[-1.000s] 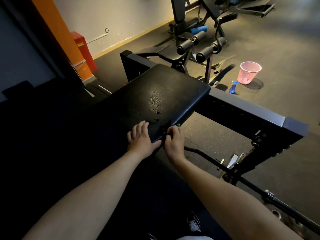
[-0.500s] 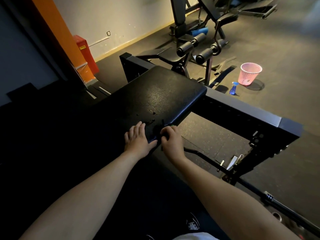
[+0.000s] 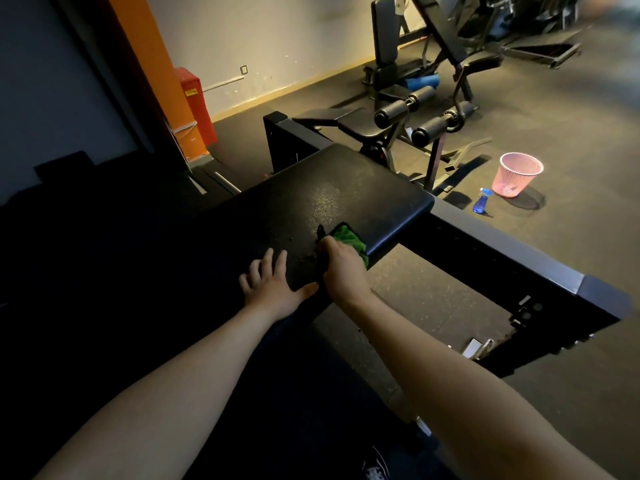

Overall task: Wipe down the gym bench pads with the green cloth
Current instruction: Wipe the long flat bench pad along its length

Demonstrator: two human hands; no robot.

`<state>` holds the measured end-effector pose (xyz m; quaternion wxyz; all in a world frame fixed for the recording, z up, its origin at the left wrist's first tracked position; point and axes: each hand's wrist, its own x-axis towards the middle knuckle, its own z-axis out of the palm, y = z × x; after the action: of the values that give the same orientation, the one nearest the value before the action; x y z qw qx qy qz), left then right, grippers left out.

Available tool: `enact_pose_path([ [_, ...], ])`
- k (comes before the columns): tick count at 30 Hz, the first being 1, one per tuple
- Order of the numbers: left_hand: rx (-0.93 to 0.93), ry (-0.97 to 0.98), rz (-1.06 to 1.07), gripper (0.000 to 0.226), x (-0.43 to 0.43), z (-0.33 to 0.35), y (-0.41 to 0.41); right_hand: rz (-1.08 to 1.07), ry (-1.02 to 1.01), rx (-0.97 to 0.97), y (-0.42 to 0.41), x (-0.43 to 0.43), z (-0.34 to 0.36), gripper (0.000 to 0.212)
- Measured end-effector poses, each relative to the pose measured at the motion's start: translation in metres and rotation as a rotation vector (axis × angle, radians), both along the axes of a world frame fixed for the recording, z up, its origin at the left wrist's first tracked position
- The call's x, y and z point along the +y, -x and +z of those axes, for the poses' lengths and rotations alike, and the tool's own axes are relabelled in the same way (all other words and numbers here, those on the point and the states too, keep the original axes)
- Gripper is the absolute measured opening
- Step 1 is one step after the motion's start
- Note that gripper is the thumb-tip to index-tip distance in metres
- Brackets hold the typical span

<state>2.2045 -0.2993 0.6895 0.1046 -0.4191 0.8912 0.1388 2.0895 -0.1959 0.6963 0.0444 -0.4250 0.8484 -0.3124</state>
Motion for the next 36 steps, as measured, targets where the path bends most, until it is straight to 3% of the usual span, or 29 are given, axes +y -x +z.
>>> enact_pose_path([
  [5, 0.042, -0.039, -0.002, 0.101, -0.004, -0.003, -0.003, 0.158, -0.015, 0.055, 0.011, 0.004, -0.002, 0.035],
  [7, 0.045, -0.044, -0.007, 0.101, -0.004, -0.004, -0.003, 0.108, -0.118, 0.172, 0.031, 0.006, -0.007, 0.043],
  [9, 0.05, -0.049, -0.008, 0.101, -0.003, -0.004, -0.003, -0.02, -0.19, 0.159, 0.051, 0.004, -0.011, 0.046],
  [12, 0.057, -0.048, -0.011, 0.101, -0.002, -0.005, -0.003, -0.14, -0.158, 0.093, 0.059, -0.006, -0.015, 0.042],
  [17, 0.051, -0.04, -0.014, 0.101, -0.002, -0.004, -0.003, -0.145, -0.113, 0.076, 0.015, -0.021, -0.019, 0.049],
  [22, 0.077, -0.089, -0.05, 0.1, -0.005, -0.002, -0.004, 0.006, -0.127, -0.038, -0.006, -0.037, -0.005, 0.042],
  [25, 0.111, -0.107, -0.053, 0.101, -0.005, -0.002, -0.005, 0.102, -0.217, 0.0, -0.002, -0.033, -0.001, 0.047],
  [27, 0.118, -0.133, -0.06, 0.103, -0.006, -0.001, -0.007, -0.014, -0.215, 0.044, 0.014, -0.024, -0.002, 0.048],
  [32, 0.099, -0.14, -0.081, 0.102, -0.005, 0.0, -0.008, -0.457, -0.08, -0.091, 0.036, -0.005, -0.012, 0.042],
  [36, 0.095, -0.149, -0.094, 0.103, -0.007, -0.002, -0.008, -0.463, -0.077, -0.094, 0.006, -0.024, -0.02, 0.044],
])
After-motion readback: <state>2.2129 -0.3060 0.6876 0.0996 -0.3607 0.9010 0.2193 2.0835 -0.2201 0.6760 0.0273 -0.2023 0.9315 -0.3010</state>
